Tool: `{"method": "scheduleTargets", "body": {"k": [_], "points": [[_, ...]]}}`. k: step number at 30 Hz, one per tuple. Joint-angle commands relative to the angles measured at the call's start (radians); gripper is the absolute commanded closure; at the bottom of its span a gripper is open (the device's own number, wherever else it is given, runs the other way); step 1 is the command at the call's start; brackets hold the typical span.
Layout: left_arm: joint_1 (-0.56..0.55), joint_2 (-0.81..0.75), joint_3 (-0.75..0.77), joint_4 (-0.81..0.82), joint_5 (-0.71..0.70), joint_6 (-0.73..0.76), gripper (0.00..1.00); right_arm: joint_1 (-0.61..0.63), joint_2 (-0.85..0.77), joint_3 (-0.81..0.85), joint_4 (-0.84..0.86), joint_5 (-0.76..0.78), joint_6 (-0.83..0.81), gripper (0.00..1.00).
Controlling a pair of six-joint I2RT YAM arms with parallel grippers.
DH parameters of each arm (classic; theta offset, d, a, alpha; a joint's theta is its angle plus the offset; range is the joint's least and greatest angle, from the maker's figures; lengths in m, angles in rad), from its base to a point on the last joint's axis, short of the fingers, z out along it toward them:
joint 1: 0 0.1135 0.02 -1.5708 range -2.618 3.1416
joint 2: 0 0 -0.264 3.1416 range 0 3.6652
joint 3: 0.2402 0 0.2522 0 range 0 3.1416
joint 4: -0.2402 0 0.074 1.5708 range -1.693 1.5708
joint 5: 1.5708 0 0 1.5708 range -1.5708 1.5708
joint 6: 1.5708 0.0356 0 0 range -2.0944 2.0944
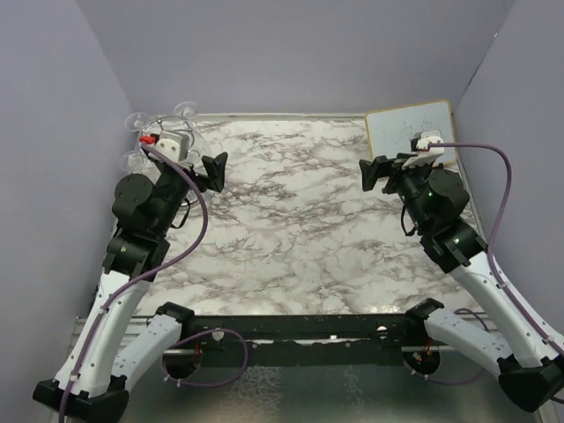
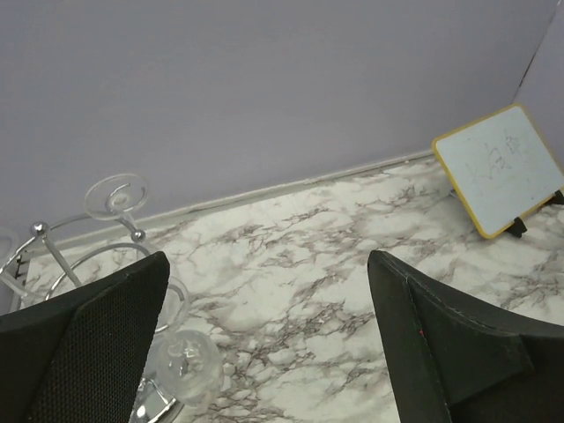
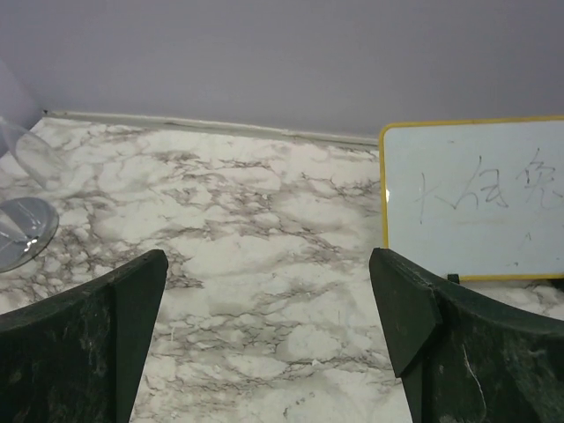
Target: Take the wine glass off the wine glass rack
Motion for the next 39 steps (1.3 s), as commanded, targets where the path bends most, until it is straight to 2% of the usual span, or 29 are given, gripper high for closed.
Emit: {"method": "scheduleTargets", "body": {"k": [1,4,11,18,28,34,39], "points": [[-0.002,-0.031,-0.067,0.104,-0.084,-0.008,0.02,-0.041,0.022,-0.068,0.112,-0.013,0.088,0.01],[-0.008,-0.042,-0.11,0.138,-0.111,-0.006,0.02,-0.064,0.039,-0.107,0.142,-0.018,0.173,0.01],[-0.02,-0.069,-0.181,0.212,-0.158,-0.007,0.01,-0.099,0.082,-0.157,0.17,-0.133,0.333,0.01],[-0.029,-0.087,-0.211,0.267,-0.195,-0.008,0.01,-0.112,0.139,-0.213,0.367,-0.424,0.459,0.01],[-0.032,-0.086,-0.224,0.299,-0.292,-0.012,0.01,-0.102,0.461,-0.114,0.543,-0.768,0.814,0.01],[-0.033,-0.017,-0.172,0.212,-0.417,-0.044,0.01,-0.05,0.611,-0.066,0.655,-0.827,0.995,0.07],[-0.033,0.063,-0.096,-0.016,-0.427,-0.17,0.01,-0.036,0.613,-0.066,0.642,-0.831,1.016,0.08]]}}
